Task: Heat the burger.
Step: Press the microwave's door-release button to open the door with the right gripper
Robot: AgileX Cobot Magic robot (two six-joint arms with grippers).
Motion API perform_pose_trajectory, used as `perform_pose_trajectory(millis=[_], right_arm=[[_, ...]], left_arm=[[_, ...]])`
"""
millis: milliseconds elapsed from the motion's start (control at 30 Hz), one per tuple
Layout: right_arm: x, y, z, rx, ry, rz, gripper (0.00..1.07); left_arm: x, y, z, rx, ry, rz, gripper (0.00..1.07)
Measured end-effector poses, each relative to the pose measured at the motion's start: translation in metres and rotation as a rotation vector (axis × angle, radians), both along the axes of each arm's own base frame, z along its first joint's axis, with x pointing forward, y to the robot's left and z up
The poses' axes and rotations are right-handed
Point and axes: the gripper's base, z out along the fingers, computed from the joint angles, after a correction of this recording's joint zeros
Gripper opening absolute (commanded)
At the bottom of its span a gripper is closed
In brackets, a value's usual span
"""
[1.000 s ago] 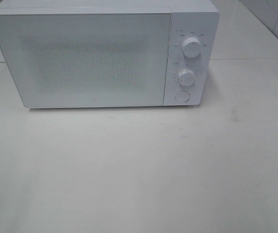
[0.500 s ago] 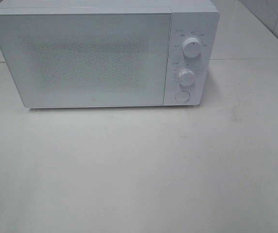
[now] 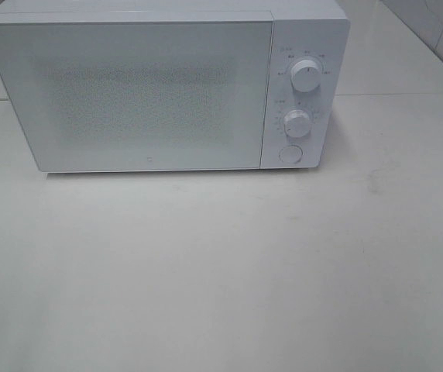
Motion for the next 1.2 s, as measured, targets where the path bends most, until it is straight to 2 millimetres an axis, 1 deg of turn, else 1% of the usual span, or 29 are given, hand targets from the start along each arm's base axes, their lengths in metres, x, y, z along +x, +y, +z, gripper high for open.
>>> perform_pose_trajectory(millis=[67,100,133,200,233,267,300,333,367,400,433,467,500,533,567,600,633,700,733,800,833,900,1000,1033,1100,1133,1200], right_arm=[[0.012,0.002,0.003,0.000,-0.001,0.000,0.76],[0.012,0.002,0.003,0.000,-0.001,0.000,0.76],[0.021,0.003,0.005,0.001,-0.006,-0.001,0.76],[0.025,0.003,0.006,0.001,-0.006,-0.001,0.76],[0.036,0.005,0.007,0.000,0.002,-0.001,0.76],[0.036,0.005,0.007,0.000,0.002,-0.001,0.76],[0.045,0.006,0.008,0.001,-0.004,-0.002,0.76],[0.049,0.006,0.009,0.002,-0.008,-0.002,0.76],[0.049,0.006,0.009,0.002,-0.008,-0.002,0.76],[0.059,0.008,0.009,0.001,-0.003,-0.002,0.76],[0.063,0.008,0.009,0.002,-0.007,-0.002,0.76],[0.063,0.008,0.009,0.002,-0.007,-0.002,0.76],[0.073,0.010,0.008,0.001,-0.002,-0.003,0.76],[0.073,0.010,0.008,0.001,-0.002,-0.003,0.76],[0.083,0.011,0.007,0.001,0.000,-0.003,0.76],[0.087,0.012,0.007,0.002,-0.004,-0.003,0.76],[0.087,0.012,0.007,0.002,-0.004,-0.003,0.76],[0.101,0.013,0.005,0.001,-0.001,-0.004,0.76],[0.101,0.013,0.005,0.001,-0.001,-0.004,0.76],[0.117,0.015,0.002,0.001,-0.003,-0.005,0.76],[0.117,0.015,0.002,0.001,-0.003,-0.005,0.76],[0.128,0.017,-0.003,0.005,-0.027,-0.005,0.76],[0.131,0.017,-0.006,0.005,-0.032,-0.006,0.76],[0.136,0.018,-0.011,0.007,-0.041,-0.006,0.76],[0.139,0.018,-0.014,0.007,-0.044,-0.006,0.76],[0.143,0.019,-0.020,0.008,-0.054,-0.007,0.76],[0.145,0.019,-0.022,0.009,-0.063,-0.007,0.76]], left_arm=[[0.000,0.000,0.000,0.000,0.000,0.000,1.00],[0.000,0.000,0.000,0.000,0.000,0.000,1.00],[0.000,0.000,0.000,0.000,0.000,0.000,1.00],[0.000,0.000,0.000,0.000,0.000,0.000,1.00],[0.000,0.000,0.000,0.000,0.000,0.000,1.00],[0.000,0.000,0.000,0.000,0.000,0.000,1.00],[0.000,0.000,0.000,0.000,0.000,0.000,1.00],[0.000,0.000,0.000,0.000,0.000,0.000,1.00],[0.000,0.000,0.000,0.000,0.000,0.000,1.00],[0.000,0.000,0.000,0.000,0.000,0.000,1.00],[0.000,0.000,0.000,0.000,0.000,0.000,1.00],[0.000,0.000,0.000,0.000,0.000,0.000,1.00],[0.000,0.000,0.000,0.000,0.000,0.000,1.00],[0.000,0.000,0.000,0.000,0.000,0.000,1.00],[0.000,0.000,0.000,0.000,0.000,0.000,1.00],[0.000,0.000,0.000,0.000,0.000,0.000,1.00],[0.000,0.000,0.000,0.000,0.000,0.000,1.00],[0.000,0.000,0.000,0.000,0.000,0.000,1.00],[0.000,0.000,0.000,0.000,0.000,0.000,1.00],[0.000,0.000,0.000,0.000,0.000,0.000,1.00],[0.000,0.000,0.000,0.000,0.000,0.000,1.00],[0.000,0.000,0.000,0.000,0.000,0.000,1.00],[0.000,0.000,0.000,0.000,0.000,0.000,1.00],[0.000,0.000,0.000,0.000,0.000,0.000,1.00],[0.000,0.000,0.000,0.000,0.000,0.000,1.00],[0.000,0.000,0.000,0.000,0.000,0.000,1.00],[0.000,0.000,0.000,0.000,0.000,0.000,1.00]])
